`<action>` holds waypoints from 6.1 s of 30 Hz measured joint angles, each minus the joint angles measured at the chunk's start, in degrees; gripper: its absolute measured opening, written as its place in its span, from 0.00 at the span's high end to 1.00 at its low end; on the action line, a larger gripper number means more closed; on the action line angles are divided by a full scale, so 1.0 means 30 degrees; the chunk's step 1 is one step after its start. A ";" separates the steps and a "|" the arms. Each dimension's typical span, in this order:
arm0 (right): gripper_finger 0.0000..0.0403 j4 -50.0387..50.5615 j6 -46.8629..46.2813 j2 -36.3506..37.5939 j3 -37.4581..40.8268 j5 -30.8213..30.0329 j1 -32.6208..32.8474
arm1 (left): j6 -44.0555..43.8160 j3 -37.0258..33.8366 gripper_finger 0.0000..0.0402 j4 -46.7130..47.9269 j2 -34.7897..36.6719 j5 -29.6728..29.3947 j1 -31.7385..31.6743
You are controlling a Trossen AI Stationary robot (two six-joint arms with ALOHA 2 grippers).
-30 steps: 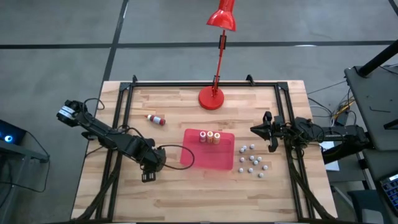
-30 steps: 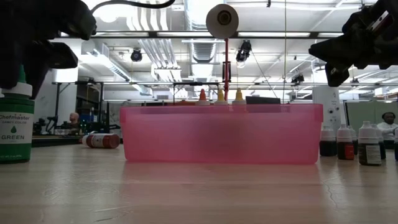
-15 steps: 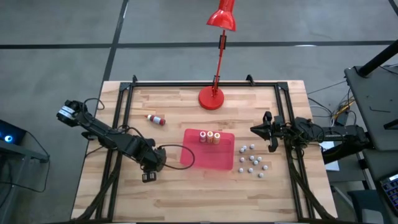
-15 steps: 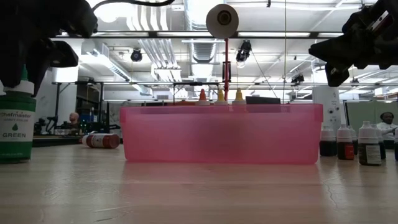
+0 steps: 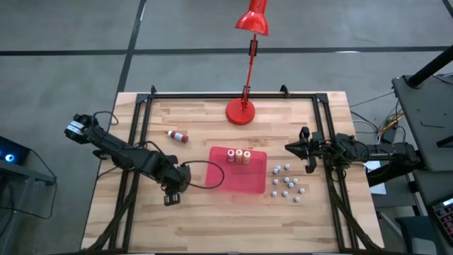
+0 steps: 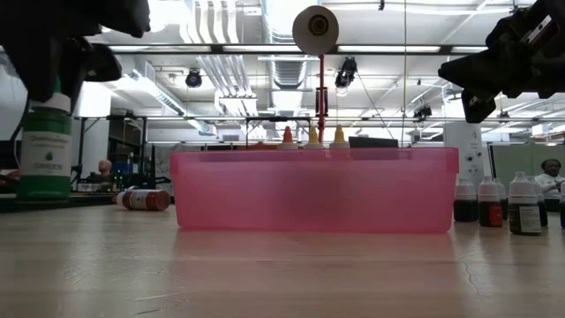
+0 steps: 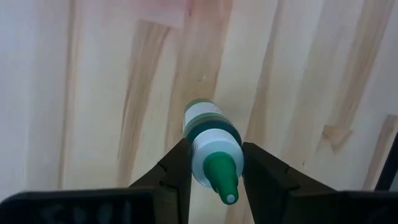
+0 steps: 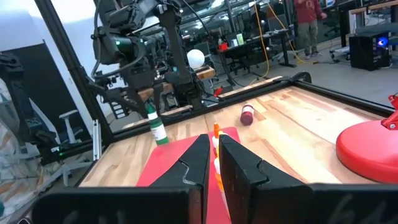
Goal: Pick & Place food coloring
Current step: Put the large green food coloring bottle into the red bin, then put the large red food coloring bottle into the red bin
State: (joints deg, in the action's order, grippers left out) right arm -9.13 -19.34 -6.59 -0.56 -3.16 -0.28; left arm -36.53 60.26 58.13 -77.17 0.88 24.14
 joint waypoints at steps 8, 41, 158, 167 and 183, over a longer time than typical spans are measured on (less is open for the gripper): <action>0.93 -0.0005 -0.0056 0.0000 0.0000 0.0000 0.0003 | 0.0237 0.0201 0.77 0.0146 0.0000 -0.0050 -0.1804; 0.93 -0.0005 -0.0063 0.0000 0.0000 0.0000 -0.0001 | 0.3171 0.0802 0.77 0.0029 0.0015 -0.0081 -0.4638; 0.93 0.0549 -0.0063 0.0007 0.0007 0.0012 0.0003 | 1.3470 1.2428 0.64 0.2150 -1.1504 0.0700 -1.0390; 0.93 0.0549 -0.0063 0.0007 0.0007 0.0015 -0.0001 | 1.3463 1.4005 0.63 0.3694 -1.1424 0.0692 -1.0390; 0.93 0.0527 -0.0056 0.0007 0.0007 0.0023 -0.0004 | 1.2130 1.4619 0.63 0.5198 -0.9941 0.0503 -1.0390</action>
State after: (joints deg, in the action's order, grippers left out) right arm -7.55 -19.51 -6.57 -0.54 -3.09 -0.29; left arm -0.14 104.11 73.72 -106.99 2.39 -7.03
